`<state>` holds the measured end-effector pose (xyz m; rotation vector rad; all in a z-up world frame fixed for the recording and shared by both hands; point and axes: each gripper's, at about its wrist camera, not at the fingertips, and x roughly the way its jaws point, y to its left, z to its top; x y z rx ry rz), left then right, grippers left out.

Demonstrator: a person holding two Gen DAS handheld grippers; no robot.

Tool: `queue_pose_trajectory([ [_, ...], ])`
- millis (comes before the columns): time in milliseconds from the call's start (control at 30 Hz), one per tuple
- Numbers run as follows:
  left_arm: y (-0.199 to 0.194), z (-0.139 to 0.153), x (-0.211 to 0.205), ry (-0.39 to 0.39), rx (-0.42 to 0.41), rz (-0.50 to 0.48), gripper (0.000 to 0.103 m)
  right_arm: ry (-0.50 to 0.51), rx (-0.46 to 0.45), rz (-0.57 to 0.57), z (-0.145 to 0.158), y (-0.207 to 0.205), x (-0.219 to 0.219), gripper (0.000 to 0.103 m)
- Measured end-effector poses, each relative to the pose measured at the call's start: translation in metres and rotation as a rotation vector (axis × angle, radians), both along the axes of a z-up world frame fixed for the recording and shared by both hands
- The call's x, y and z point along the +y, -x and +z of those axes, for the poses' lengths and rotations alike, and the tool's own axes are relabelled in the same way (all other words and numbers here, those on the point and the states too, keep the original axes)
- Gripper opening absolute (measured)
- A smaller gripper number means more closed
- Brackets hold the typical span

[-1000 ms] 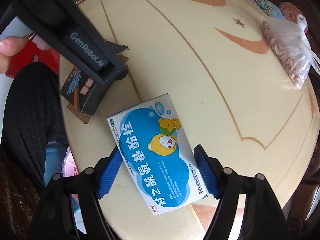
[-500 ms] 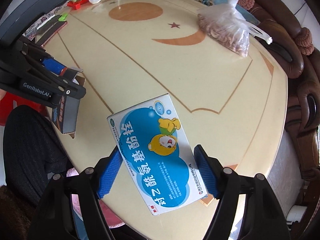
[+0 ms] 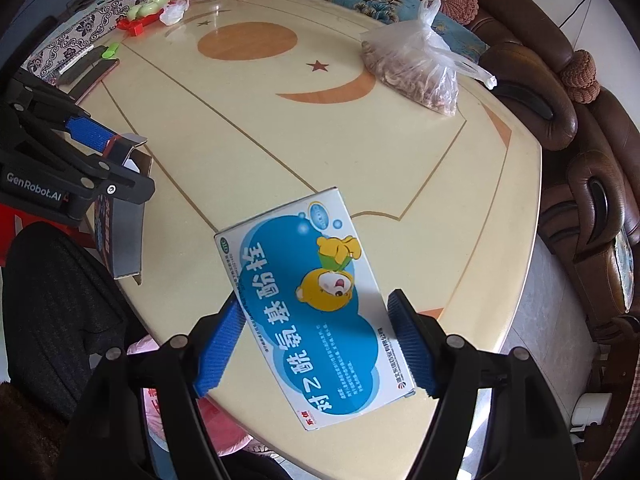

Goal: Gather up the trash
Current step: 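Close the left tool on the black snack box while the right tool grips the blue medicine box, then carry the snack box and medicine box over the pink trash bin with both tools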

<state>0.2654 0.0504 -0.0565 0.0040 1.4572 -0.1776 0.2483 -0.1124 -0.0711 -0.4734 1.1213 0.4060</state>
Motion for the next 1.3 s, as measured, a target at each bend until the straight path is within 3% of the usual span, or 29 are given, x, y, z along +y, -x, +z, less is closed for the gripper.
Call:
queue_pose_trajectory([
  [267,0.042,0.024,-0.001,-0.019,-0.081,-0.043,0.058,-0.002,-0.036,-0.026,0.028,0.024,-0.001,0.071],
  [800,0.134,0.05,-0.005,0.004,-0.185,-0.122,0.058,0.005,-0.13,0.003,0.076,0.123,0.031,0.071],
  [1300,0.206,0.033,-0.016,0.026,-0.197,-0.2,0.058,-0.007,-0.121,-0.015,0.067,0.202,0.041,0.071],
])
